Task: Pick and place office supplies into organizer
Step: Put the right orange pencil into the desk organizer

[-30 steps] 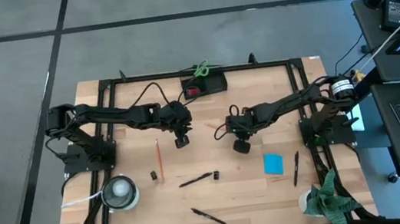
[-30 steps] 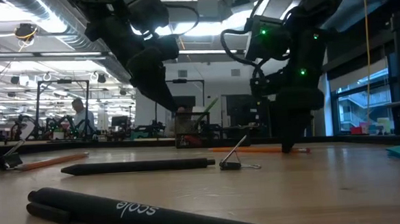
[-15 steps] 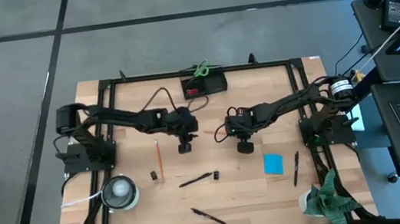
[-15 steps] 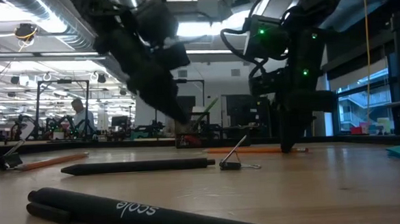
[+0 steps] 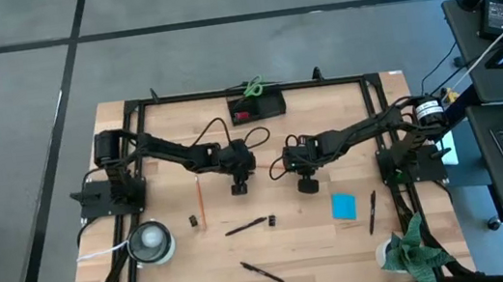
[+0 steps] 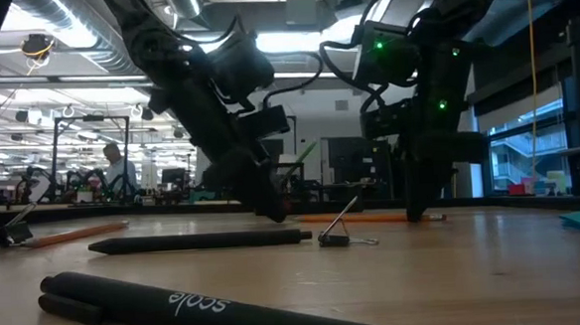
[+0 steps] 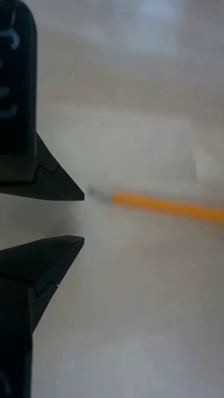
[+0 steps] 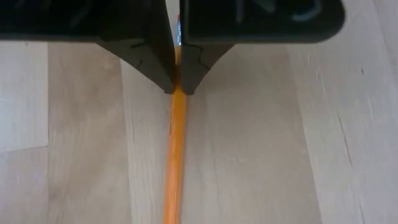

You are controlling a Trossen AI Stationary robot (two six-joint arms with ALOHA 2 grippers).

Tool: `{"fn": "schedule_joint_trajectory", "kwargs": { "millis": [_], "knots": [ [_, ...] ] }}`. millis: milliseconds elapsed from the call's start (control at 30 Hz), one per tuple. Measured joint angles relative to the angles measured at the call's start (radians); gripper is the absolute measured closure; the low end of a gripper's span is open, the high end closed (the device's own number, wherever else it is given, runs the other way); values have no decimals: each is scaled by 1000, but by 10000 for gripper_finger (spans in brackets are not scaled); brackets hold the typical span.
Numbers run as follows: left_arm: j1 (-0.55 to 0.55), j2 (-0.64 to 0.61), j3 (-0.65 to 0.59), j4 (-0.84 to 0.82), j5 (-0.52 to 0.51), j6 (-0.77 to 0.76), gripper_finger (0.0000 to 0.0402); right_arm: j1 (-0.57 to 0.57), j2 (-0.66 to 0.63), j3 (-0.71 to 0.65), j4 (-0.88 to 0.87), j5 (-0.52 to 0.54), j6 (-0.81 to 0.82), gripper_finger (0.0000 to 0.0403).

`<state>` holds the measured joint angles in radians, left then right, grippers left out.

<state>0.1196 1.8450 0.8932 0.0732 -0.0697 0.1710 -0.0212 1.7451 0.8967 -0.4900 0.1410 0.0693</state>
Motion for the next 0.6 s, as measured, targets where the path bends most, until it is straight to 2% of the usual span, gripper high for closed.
{"fn": "schedule_joint_trajectory", "kwargs": {
  "millis": [133,267,600],
  "knots": [
    [0,0,0,31,-67,26,300,1,0,0,-1,0,-2,392],
    [0,0,0,34,-15,50,286,1,0,0,-1,0,-7,392],
    [12,6,0,40,7,39,277,1,0,0,2,-1,-33,389]
  ]
}}
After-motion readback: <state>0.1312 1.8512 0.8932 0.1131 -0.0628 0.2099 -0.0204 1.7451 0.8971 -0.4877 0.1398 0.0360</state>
